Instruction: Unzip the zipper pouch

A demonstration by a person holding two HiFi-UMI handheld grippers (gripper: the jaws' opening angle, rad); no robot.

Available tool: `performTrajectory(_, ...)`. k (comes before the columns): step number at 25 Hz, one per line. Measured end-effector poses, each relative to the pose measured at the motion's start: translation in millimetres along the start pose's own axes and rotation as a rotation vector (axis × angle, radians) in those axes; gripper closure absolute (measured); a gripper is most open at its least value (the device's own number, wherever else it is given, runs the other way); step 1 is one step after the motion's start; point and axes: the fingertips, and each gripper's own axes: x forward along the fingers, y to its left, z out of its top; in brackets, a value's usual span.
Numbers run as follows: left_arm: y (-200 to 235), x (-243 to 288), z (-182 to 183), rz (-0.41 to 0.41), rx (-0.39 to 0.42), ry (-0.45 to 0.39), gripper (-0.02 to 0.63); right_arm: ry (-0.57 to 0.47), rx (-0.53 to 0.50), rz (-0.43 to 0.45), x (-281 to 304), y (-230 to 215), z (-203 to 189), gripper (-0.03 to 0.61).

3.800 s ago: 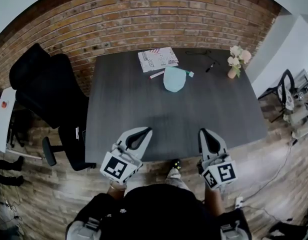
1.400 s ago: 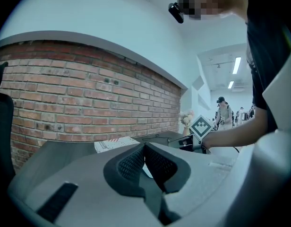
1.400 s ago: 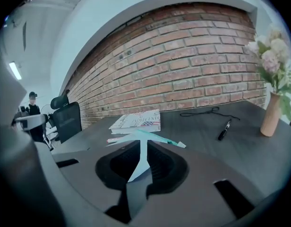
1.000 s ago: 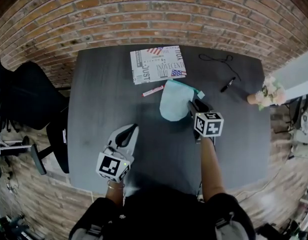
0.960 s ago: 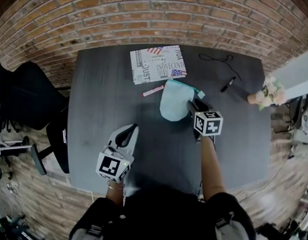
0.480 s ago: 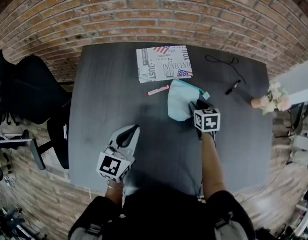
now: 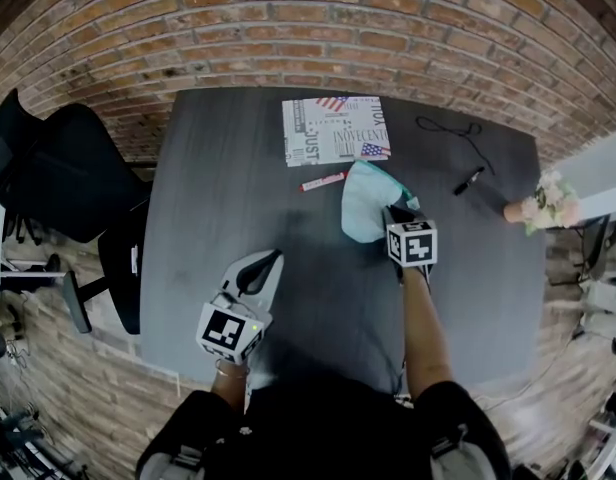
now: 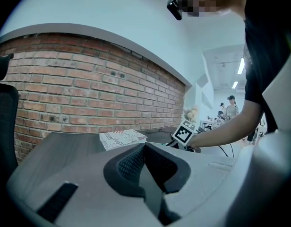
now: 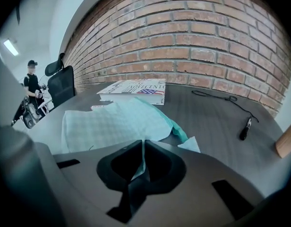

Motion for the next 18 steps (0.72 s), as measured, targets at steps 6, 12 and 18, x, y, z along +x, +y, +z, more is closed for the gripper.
performTrajectory(6,-2,-11,3,0.023,-0.007,0.028,0.611,-0.008,-0.054,-0.031,-9,1,0,0.570)
performTrajectory(12,-6,-27,11,0.041,0.022,-0.007,0.611,-0.115,-0.092,-0.044,-50,8,23,0.572)
performTrajectory(18,-19,-41,23,0.046,0.035,-0.019,0.611,-0.204,-0.155,-0.037,-96,24,38,0.572)
